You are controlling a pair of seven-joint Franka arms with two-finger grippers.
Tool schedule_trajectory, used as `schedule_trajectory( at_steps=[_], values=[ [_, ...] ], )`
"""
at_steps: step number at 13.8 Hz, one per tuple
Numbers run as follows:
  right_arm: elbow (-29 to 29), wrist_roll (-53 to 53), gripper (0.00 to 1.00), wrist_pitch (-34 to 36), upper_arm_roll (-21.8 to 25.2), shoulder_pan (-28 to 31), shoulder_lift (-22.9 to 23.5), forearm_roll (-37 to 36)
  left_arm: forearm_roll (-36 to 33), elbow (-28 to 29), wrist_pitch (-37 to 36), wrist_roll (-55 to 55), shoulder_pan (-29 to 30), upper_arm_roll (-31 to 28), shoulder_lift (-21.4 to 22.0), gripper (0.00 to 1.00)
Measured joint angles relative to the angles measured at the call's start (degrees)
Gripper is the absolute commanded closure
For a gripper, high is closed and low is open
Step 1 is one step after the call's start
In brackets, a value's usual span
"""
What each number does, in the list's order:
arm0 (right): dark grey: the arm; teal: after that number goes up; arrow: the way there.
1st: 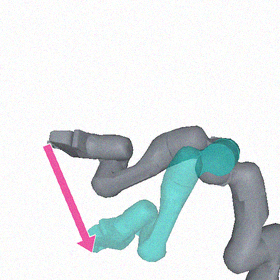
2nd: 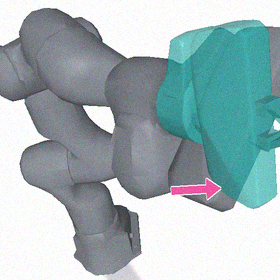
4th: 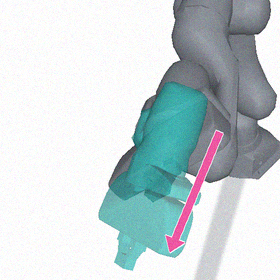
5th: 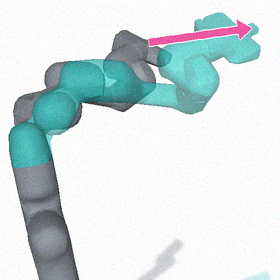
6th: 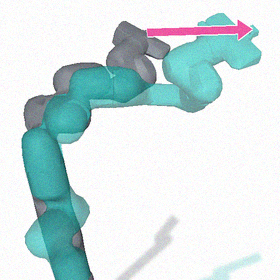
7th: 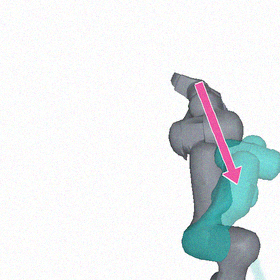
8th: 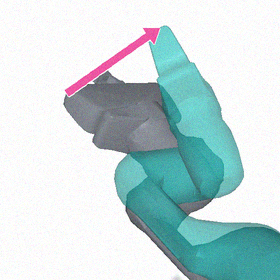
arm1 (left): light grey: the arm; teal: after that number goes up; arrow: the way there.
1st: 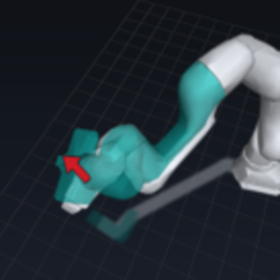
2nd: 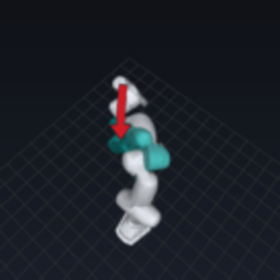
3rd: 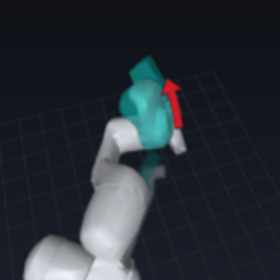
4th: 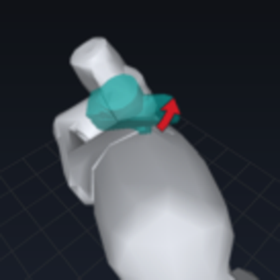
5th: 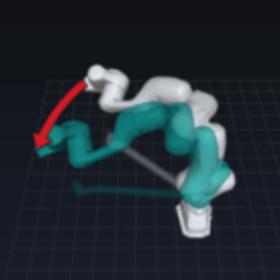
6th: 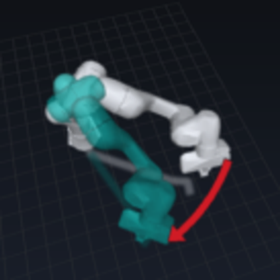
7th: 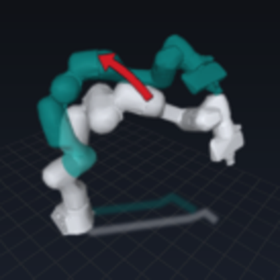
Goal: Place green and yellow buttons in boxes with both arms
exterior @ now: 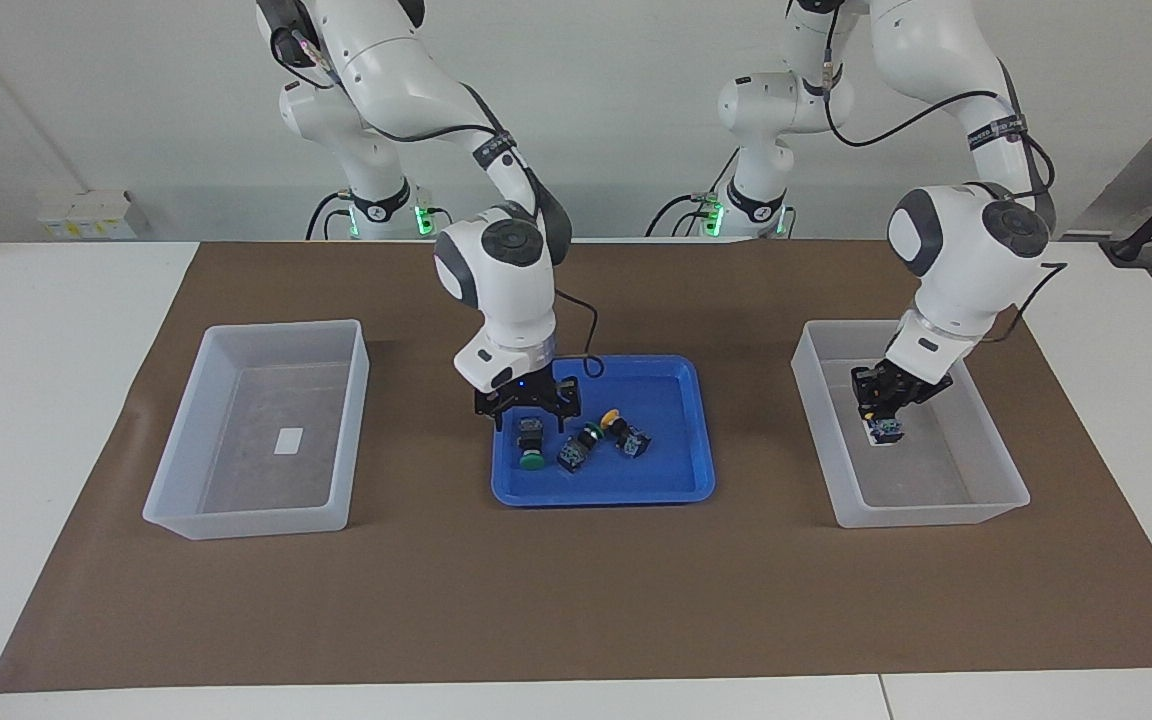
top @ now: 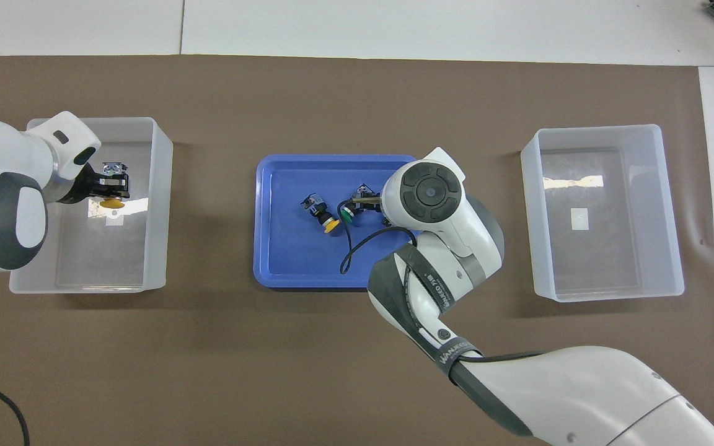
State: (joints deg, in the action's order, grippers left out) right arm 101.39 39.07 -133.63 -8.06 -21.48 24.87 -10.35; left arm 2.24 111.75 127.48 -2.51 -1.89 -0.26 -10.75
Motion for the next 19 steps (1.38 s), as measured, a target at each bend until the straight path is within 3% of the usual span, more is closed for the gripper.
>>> schedule_trajectory(
  at_steps=[1, 2, 3, 5, 7, 8, 9, 14, 19],
  values=[
    [0.1, 0.0, 0.07, -0.3, 0.0, -0.1, 0.4, -0.1, 0.0, 0.6, 1.2, 0.0, 0.0, 0.0, -0.4, 0.74],
    [0.2, 0.0, 0.12, -0.4, 0.0, -0.4, 0.7, -0.2, 0.0, 1.1, 1.8, 0.0, 0.0, 0.0, -0.6, 0.42],
    [0.3, 0.0, 0.16, -0.4, 0.0, -0.6, 0.9, -0.4, 0.0, 1.2, 2.0, 0.0, 0.0, 0.0, -0.7, 0.28],
    [1.3, 0.0, 0.22, -2.1, 0.0, -0.8, 0.9, -0.7, 0.0, 1.2, 2.0, 0.0, 0.0, 0.0, -0.6, 0.16],
    [3.2, 0.0, 0.51, -4.8, 0.0, -0.8, 1.1, -0.7, 0.0, 1.0, 1.9, -0.6, 0.0, 0.1, -0.6, 0.14],
    [3.8, 0.0, 0.7, -5.3, 0.0, -0.8, 1.1, -0.8, 0.0, 0.7, 1.8, -0.9, 0.0, 0.1, -0.6, 0.15],
    [4.0, 0.0, 0.98, -5.3, 0.1, -0.8, 1.1, -0.8, 0.0, -0.5, 0.6, -1.1, 0.0, 0.2, -0.6, 0.15],
    [3.7, 0.0, 1.0, -5.4, 0.4, -0.5, 0.5, -0.8, 2.7, -12.5, -12.4, 0.7, -1.1, 1.3, -1.6, 0.17],
    [3.5, 0.0, 1.0, -2.4, 0.6, 2.1, -3.7, -0.8, 3.7, -13.8, -12.8, 21.1, -10.3, 1.7, -2.4, 0.21]
  ],
)
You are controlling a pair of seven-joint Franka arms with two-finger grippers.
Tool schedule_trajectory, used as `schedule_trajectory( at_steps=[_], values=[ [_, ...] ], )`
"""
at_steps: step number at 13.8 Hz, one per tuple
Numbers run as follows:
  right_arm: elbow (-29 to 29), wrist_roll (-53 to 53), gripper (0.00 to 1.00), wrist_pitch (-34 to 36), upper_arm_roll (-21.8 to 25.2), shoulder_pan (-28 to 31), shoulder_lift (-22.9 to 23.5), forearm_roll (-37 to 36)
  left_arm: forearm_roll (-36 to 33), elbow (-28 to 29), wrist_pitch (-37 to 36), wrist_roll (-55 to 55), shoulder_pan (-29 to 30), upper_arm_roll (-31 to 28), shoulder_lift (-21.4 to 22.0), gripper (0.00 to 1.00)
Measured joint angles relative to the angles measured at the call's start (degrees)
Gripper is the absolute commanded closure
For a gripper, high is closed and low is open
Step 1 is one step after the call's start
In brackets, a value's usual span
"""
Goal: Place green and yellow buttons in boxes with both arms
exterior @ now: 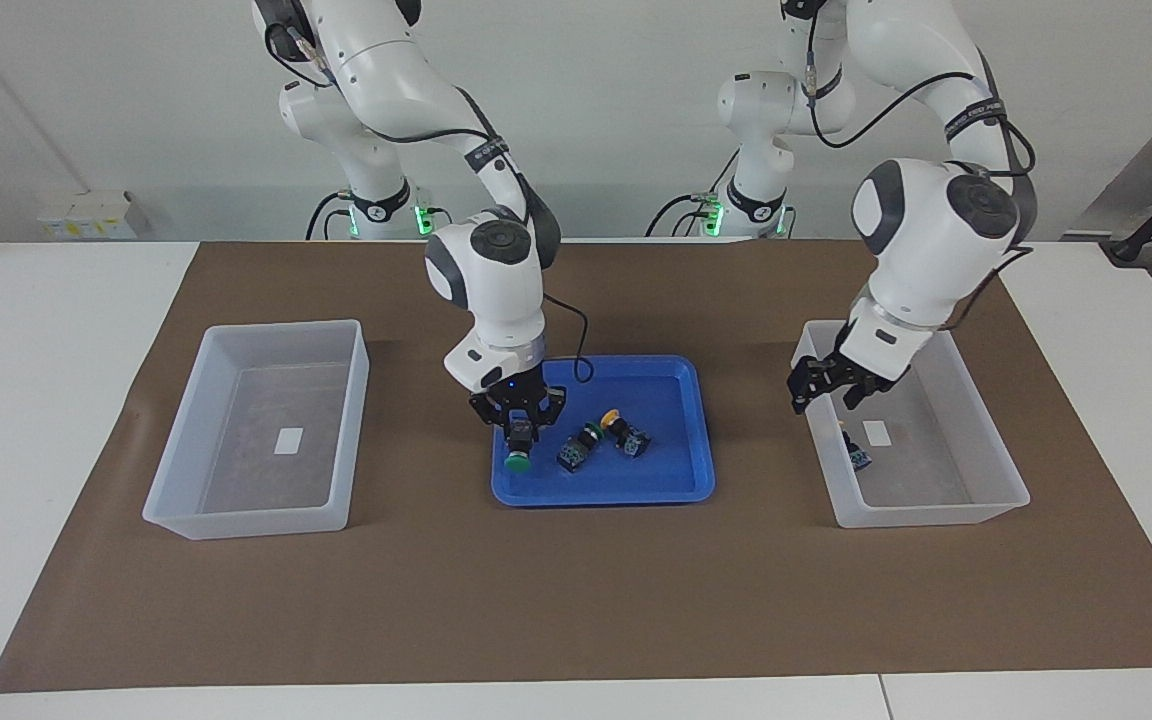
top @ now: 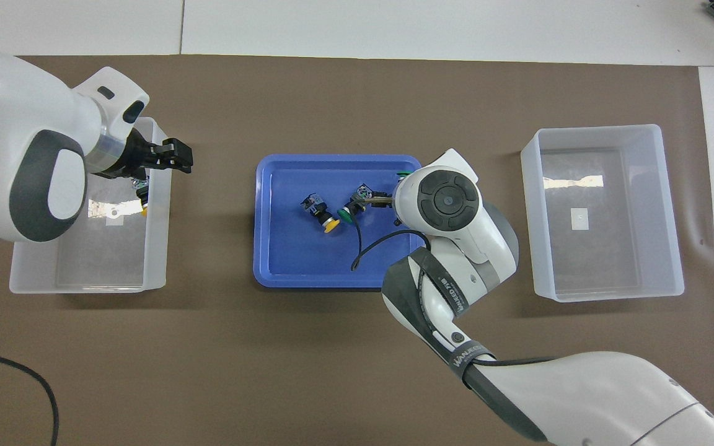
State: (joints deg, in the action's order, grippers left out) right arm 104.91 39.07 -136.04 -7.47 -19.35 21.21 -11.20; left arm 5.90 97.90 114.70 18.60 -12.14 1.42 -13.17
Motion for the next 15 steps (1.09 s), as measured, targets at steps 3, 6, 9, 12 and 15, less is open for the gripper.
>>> schedule_trajectory(
  at_steps=[3, 6, 9, 12, 15],
  values=[
    [-0.2, -0.5, 1.0, 5.0, 0.0, 3.3, -4.2, 0.0, 0.0, 0.2, 1.5, 12.6, -4.8, 0.0, -0.3, 0.22],
    [-0.2, -7.7, 1.0, 10.5, 0.1, 8.2, -8.7, 0.0, 0.0, 3.5, 8.7, 23.1, -8.5, 0.1, -0.4, 0.22],
    [-0.1, -16.8, 1.0, 14.3, 0.1, 13.7, -11.4, 0.9, 0.0, 8.2, 17.9, 32.5, -12.3, 0.1, -0.6, 0.22],
    [0.0, -25.0, 1.0, 15.3, 0.1, 18.4, -12.1, 3.7, 0.0, 10.7, 23.7, 37.3, -13.9, 0.1, -1.2, 0.22],
    [0.3, -27.6, 1.0, 15.4, 0.1, 20.3, -12.1, 4.2, 0.0, 12.0, 29.0, 39.5, -15.1, 0.0, -4.1, 0.22]
  ],
)
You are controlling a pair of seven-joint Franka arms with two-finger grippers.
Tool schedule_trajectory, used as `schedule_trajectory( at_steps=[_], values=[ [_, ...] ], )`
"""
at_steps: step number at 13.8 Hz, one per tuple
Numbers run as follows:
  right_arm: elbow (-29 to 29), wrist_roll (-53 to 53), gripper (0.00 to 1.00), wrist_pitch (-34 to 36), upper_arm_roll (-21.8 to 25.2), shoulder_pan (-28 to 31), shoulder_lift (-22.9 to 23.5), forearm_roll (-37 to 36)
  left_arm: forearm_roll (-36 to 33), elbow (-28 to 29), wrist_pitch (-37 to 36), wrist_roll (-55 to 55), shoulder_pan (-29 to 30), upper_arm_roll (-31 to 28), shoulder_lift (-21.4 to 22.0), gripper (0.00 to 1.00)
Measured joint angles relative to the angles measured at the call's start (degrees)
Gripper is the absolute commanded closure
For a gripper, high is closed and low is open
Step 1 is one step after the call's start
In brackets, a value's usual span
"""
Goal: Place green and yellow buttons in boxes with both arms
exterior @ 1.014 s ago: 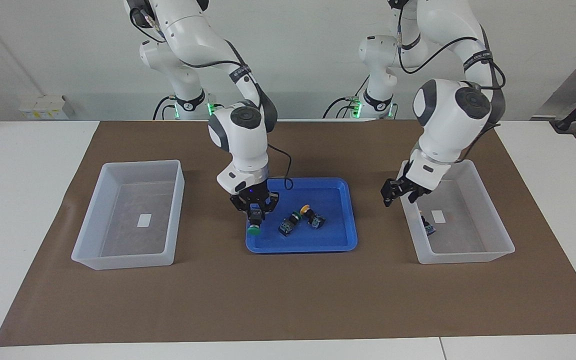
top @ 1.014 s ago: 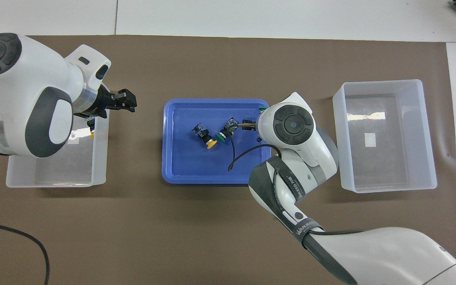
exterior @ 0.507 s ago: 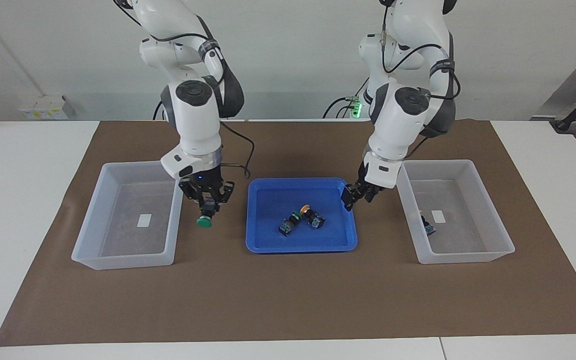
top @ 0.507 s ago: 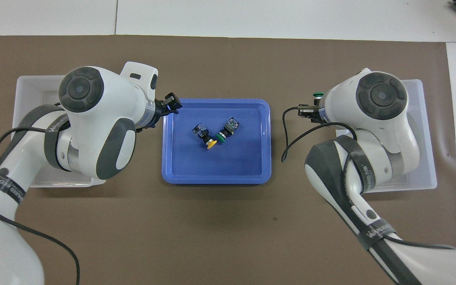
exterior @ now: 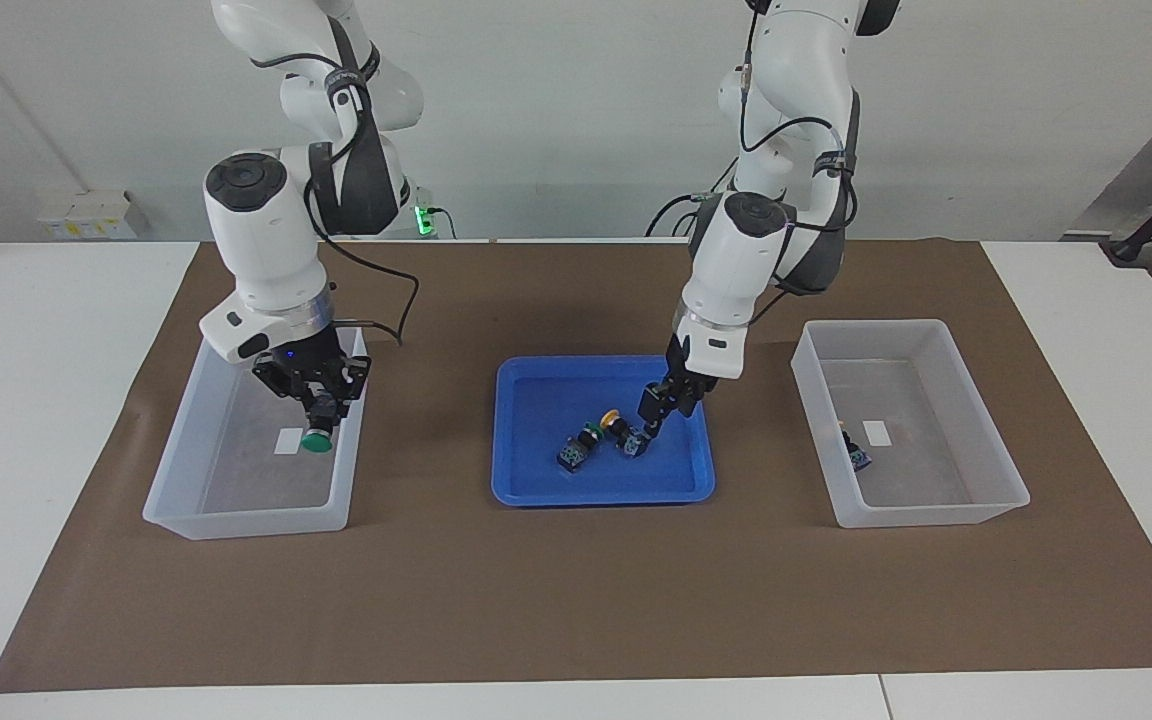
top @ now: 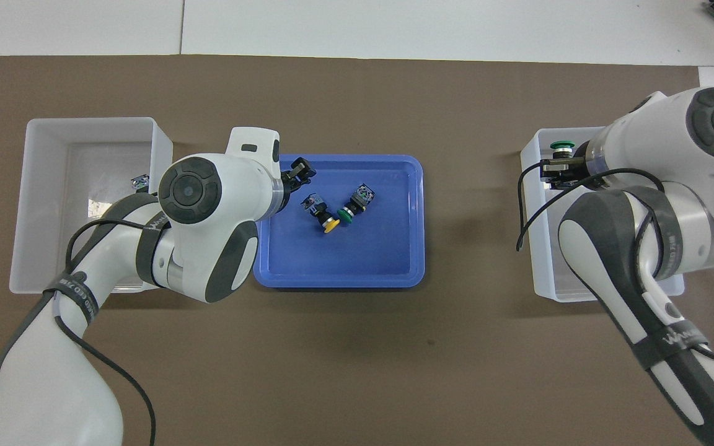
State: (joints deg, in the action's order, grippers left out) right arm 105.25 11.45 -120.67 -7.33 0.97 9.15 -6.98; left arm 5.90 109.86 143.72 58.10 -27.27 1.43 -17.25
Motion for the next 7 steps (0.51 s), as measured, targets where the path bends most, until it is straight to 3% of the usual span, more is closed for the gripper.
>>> schedule_trajectory(
  at_steps=[3, 7],
  values=[
    [0.4, -0.9, 1.0, 0.1, -0.1, 0.2, 0.0, 0.0, 0.0, 0.0, 3.2, 0.5, -0.7, 0.0, -3.5, 0.21],
    [2.2, -7.5, 1.0, 0.1, 0.0, 3.7, -0.2, 0.0, 0.0, 0.1, 4.5, 1.0, -1.1, 0.0, -4.8, 0.2]
  ],
)
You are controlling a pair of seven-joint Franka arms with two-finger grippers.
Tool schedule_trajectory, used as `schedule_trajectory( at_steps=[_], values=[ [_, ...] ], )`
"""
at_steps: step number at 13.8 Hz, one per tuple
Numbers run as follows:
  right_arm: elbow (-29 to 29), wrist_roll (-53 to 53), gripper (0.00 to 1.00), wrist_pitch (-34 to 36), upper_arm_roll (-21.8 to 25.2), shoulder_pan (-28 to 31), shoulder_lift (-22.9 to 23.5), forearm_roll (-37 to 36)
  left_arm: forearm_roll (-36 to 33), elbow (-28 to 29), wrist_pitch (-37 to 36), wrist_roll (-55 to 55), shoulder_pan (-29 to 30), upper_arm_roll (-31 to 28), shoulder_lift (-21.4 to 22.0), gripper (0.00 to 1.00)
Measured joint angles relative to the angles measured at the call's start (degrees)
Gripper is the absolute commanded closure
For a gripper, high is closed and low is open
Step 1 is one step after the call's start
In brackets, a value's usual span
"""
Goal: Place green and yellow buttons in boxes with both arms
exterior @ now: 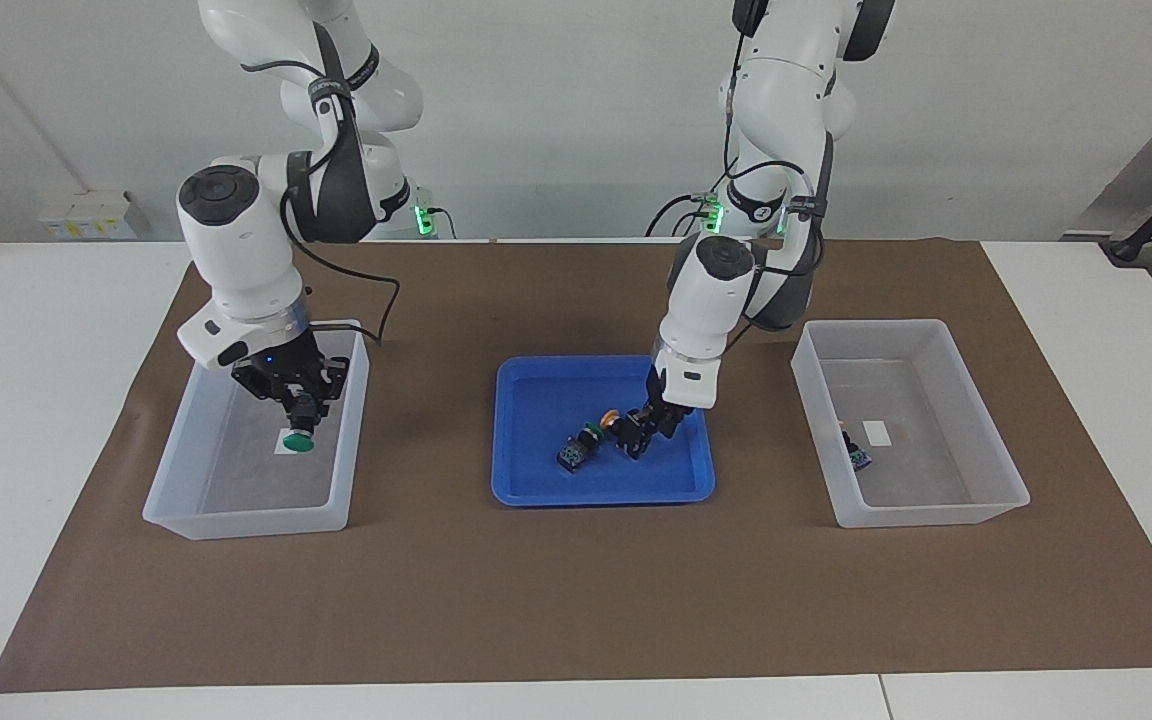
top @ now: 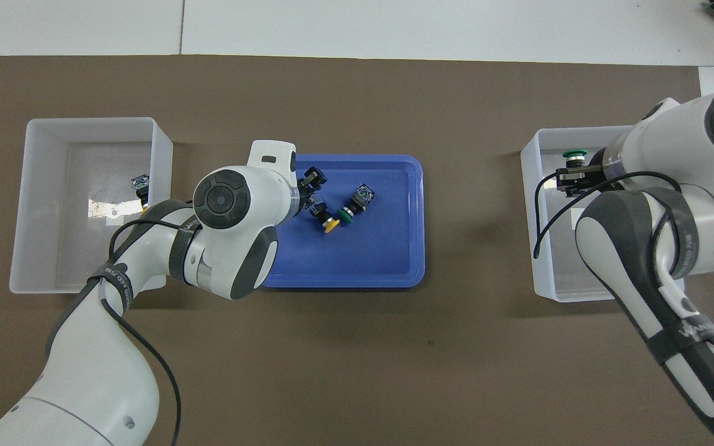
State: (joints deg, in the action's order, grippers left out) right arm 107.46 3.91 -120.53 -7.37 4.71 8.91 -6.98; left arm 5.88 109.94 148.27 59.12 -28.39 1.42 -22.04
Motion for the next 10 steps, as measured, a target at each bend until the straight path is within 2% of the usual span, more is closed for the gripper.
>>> schedule_trajectory(
  at_steps=[5, 6, 9, 10],
  values=[
    [2.7, -6.1, 1.0, 0.0, 0.0, 3.2, -0.3, 0.0, 0.0, 2.6, 1.0, 1.7, -2.5, -0.1, -0.5, 0.2],
    [3.1, -7.0, 1.0, -0.1, 0.0, 3.7, -0.3, 0.0, 0.0, 2.7, 1.3, 2.0, -2.8, -0.2, -0.5, 0.27],
    [4.9, -9.2, 1.0, -2.4, 0.0, 5.0, -0.4, 0.0, 0.0, 2.7, 1.4, 2.4, -2.9, -0.3, -0.5, 0.82],
    [6.1, -10.2, 1.0, -3.6, 0.0, 5.5, -0.4, 0.0, 0.0, 2.7, 1.5, 2.5, -2.9, -0.3, -0.5, 0.97]
  ],
)
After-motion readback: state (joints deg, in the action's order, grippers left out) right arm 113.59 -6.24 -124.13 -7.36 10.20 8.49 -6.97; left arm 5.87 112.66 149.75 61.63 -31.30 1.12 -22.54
